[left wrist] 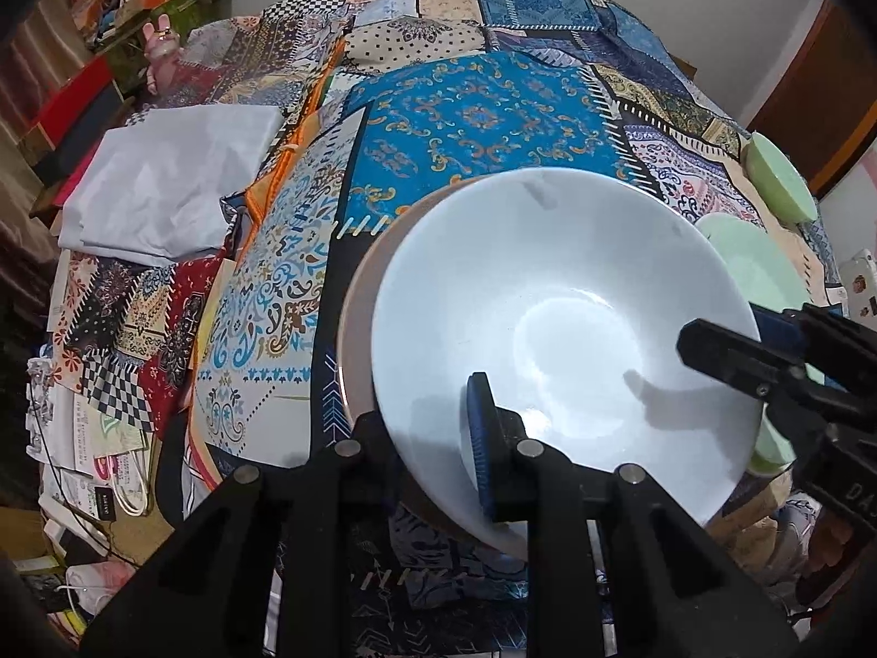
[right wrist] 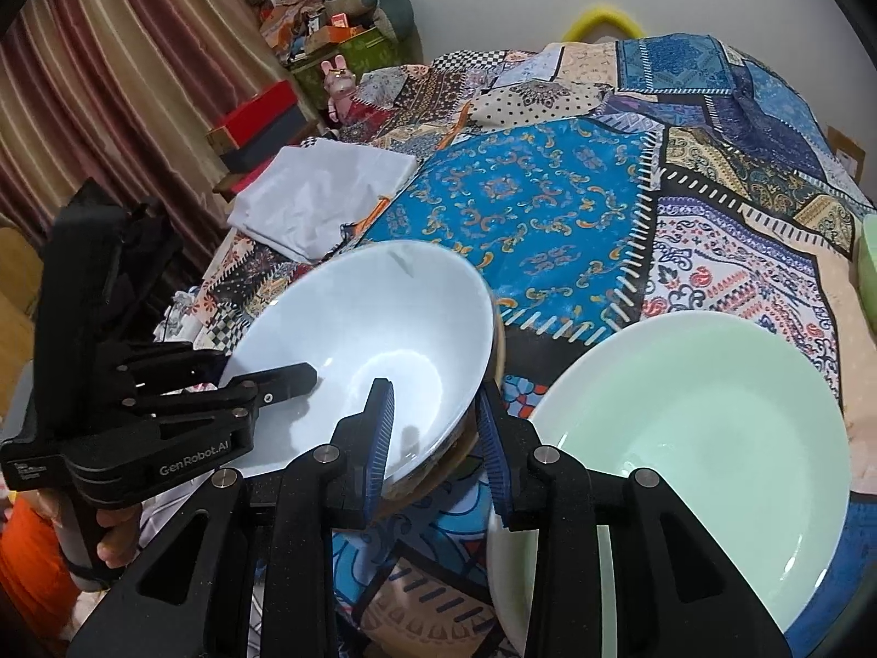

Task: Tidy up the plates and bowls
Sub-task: 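Lower the white dotted bowl into the pale pink bowl and open both tools, then move both tools to the mint green bowl and grip its rim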

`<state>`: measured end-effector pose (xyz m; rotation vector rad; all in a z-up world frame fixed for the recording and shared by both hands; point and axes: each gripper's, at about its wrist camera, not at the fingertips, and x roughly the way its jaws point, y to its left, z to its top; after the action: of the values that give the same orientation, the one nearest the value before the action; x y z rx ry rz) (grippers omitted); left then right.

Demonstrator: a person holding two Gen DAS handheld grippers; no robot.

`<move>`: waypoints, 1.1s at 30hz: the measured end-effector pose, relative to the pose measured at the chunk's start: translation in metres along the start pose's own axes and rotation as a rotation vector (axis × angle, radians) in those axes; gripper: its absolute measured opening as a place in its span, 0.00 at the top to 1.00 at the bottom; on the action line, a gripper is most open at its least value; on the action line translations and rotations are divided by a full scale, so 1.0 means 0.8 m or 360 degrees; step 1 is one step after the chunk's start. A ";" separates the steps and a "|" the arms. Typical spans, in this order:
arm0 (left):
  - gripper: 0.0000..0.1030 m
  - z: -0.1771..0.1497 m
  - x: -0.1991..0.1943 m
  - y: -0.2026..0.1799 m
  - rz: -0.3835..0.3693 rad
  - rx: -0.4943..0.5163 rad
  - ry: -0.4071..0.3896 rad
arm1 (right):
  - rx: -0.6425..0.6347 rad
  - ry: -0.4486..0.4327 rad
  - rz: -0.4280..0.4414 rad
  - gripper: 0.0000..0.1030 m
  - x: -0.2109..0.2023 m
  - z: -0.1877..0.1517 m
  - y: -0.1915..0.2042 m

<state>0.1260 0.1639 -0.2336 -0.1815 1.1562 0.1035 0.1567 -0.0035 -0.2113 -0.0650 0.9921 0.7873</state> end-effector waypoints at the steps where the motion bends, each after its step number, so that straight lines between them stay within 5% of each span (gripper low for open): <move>1: 0.79 0.000 0.002 0.001 -0.0005 -0.0008 0.0009 | -0.0002 -0.0003 0.0001 0.71 -0.002 0.000 -0.001; 20: 0.76 0.012 -0.024 -0.012 0.0168 0.0013 0.0024 | 0.0013 -0.0145 -0.0009 0.71 -0.055 -0.008 -0.026; 23: 0.67 0.015 -0.040 -0.010 0.0192 -0.0012 -0.0030 | 0.0039 -0.0176 -0.0026 0.71 -0.069 -0.012 -0.040; 33: 0.61 0.031 -0.107 -0.061 0.0156 0.0075 -0.0257 | 0.0142 -0.0313 -0.0150 0.71 -0.138 -0.024 -0.104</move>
<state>0.1224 0.1221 -0.1414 -0.0730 1.0056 0.1742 0.1614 -0.1334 -0.1616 0.0420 0.8301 0.6494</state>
